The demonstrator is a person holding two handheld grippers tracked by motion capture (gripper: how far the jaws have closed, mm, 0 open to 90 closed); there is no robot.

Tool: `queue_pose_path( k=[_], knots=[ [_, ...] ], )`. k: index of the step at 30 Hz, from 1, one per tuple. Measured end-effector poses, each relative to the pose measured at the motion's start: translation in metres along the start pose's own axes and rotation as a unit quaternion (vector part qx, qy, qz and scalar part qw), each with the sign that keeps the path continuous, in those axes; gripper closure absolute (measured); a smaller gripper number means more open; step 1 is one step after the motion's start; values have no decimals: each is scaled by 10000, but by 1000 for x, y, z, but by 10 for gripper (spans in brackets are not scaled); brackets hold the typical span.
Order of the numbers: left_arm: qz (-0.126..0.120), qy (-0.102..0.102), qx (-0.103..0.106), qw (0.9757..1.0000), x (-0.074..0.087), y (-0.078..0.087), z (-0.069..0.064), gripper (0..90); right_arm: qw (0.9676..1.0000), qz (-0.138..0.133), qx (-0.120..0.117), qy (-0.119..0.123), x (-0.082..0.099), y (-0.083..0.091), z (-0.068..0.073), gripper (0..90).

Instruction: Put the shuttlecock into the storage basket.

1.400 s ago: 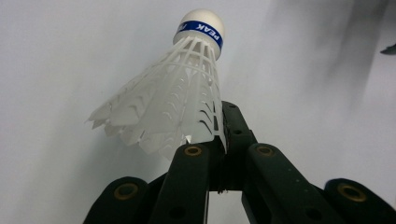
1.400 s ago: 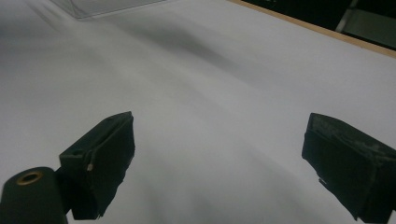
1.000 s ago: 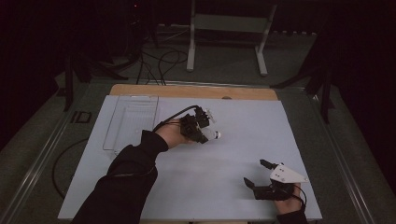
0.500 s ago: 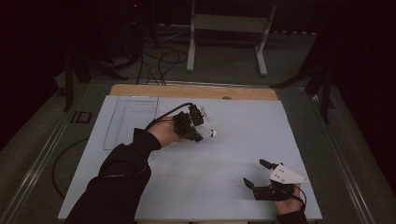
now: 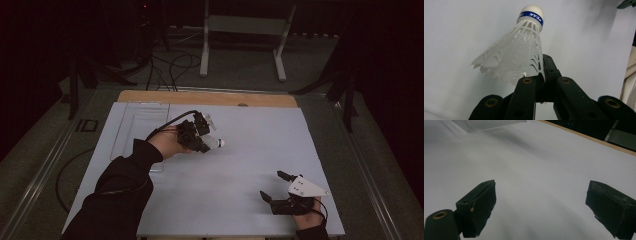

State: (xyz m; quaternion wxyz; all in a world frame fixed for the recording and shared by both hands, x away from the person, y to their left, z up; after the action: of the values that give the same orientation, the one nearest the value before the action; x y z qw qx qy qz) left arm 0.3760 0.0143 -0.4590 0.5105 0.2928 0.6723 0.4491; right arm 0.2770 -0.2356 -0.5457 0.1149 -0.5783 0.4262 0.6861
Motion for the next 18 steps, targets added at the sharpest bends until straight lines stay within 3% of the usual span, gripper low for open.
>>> queue_pose_path(
  k=[18],
  knots=[
    [42,81,-156,9998,25,22,9,900,10000,14,4,-6,1,-1,1,95]
  ],
)
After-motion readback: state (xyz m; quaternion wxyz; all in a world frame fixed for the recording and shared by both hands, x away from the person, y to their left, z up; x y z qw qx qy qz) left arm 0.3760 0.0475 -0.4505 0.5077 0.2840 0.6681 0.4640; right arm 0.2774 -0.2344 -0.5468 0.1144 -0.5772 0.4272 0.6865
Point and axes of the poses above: each handheld gripper's, and its own axes: y roughly backward along the jaws, x roughly out of its underside, z roughly to its left, the point moved 8 cm from there along -y, roughly forward along the jaws, and after that the axes turned 2 degrees about -y, right-handed, at the moved point
